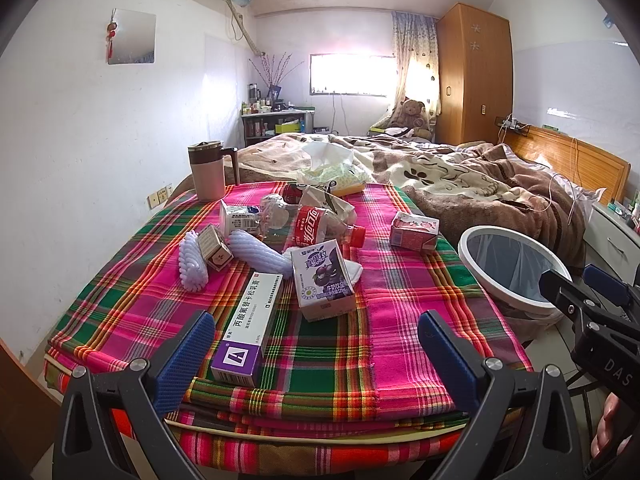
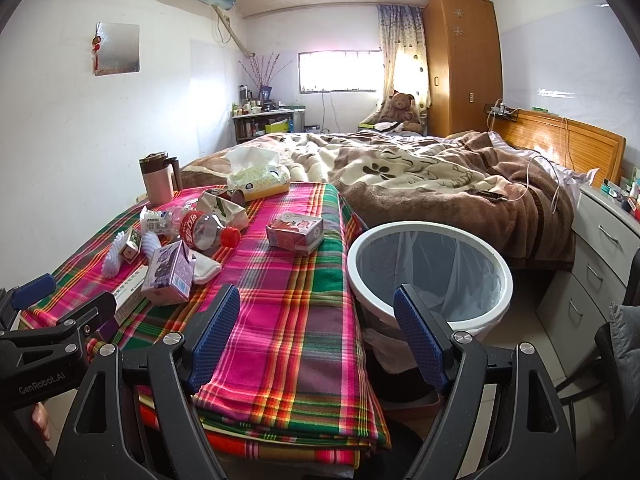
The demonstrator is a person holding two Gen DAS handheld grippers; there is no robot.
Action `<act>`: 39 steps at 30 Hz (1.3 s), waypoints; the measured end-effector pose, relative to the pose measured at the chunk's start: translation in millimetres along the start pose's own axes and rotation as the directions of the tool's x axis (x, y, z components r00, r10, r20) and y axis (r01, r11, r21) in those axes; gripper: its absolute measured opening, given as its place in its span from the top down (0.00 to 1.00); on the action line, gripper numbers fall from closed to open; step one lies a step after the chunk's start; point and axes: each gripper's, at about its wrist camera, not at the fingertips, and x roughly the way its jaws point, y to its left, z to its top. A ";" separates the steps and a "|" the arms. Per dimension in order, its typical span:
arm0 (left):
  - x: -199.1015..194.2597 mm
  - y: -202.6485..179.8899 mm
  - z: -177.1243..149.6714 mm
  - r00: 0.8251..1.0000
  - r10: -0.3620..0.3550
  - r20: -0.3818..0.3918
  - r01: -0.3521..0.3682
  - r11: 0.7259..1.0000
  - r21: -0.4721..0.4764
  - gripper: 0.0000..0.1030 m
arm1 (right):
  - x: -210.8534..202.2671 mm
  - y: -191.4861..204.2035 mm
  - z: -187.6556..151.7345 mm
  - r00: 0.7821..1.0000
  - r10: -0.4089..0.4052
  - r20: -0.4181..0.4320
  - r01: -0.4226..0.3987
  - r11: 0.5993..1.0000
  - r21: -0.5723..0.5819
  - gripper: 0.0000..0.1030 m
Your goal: Collect trash
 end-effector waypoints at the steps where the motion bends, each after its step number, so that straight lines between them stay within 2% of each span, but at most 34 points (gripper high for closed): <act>1: -0.2 0.6 0.2 1.000 0.000 -0.001 0.000 1.000 0.000 0.00 | -0.1 0.0 0.1 1.000 0.000 0.000 0.000 1.000 0.000 0.22; 28: 0.3 1.3 0.8 1.000 0.001 -0.003 -0.001 1.000 0.001 0.00 | 2.8 0.7 -1.3 1.000 0.000 -0.004 0.000 1.000 -0.002 0.22; 35: 10.6 5.8 0.2 1.000 0.001 -0.029 0.000 1.000 0.010 0.00 | 9.8 2.6 -1.4 1.000 0.005 -0.015 -0.005 1.000 -0.002 0.22; 39: 22.1 21.8 -3.9 0.998 0.015 -0.057 -0.015 1.000 -0.006 0.00 | 21.0 7.8 -2.5 0.999 0.037 -0.026 -0.037 0.999 -0.004 0.22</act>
